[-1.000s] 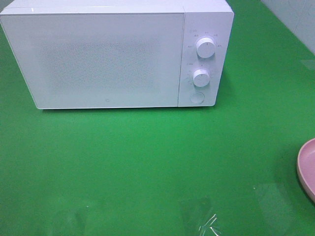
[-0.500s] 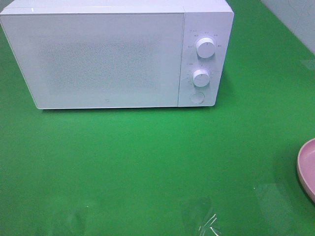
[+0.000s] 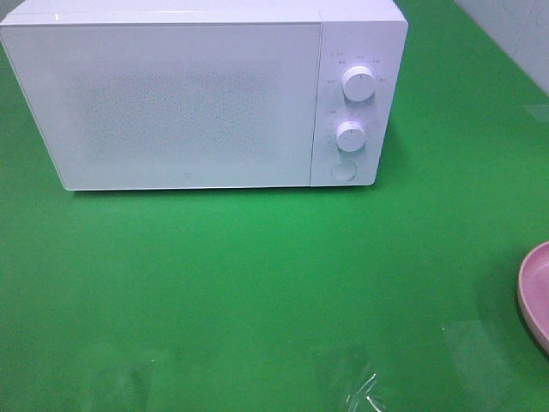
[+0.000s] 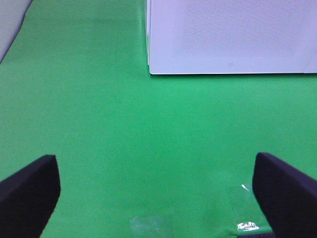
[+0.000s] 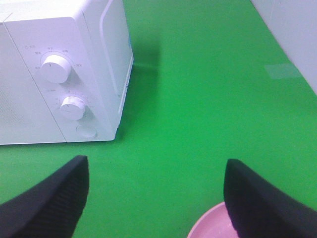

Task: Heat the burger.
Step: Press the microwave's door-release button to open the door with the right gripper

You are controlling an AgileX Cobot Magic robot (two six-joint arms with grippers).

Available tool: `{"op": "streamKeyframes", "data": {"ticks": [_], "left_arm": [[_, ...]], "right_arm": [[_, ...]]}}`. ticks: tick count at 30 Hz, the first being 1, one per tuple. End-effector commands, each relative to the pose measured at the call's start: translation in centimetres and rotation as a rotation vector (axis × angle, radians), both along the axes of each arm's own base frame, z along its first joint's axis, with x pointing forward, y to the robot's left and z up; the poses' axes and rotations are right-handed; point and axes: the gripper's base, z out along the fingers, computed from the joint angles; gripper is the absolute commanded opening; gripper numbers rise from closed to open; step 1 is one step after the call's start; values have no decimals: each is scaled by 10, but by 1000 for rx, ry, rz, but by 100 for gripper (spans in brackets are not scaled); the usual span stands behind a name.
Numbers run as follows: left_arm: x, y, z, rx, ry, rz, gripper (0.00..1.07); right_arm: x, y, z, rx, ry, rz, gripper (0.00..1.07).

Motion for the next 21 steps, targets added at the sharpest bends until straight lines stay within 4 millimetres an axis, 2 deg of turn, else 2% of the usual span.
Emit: {"op": "streamKeyframes", "data": {"ticks": [1, 11, 14, 21], "left_arm": [[-2, 0, 0, -1, -34, -4, 98], [-2, 0, 0, -1, -34, -4, 98], [-2, 0, 0, -1, -34, -4, 98], [-2, 0, 0, -1, -34, -4, 98]], "right_arm": [[14, 2, -2, 4, -19, 8, 74], [50, 7, -9, 12, -62, 28, 73], [67, 10, -16, 16, -85, 39, 73], [90, 13, -30, 18, -97, 52, 73]]}}
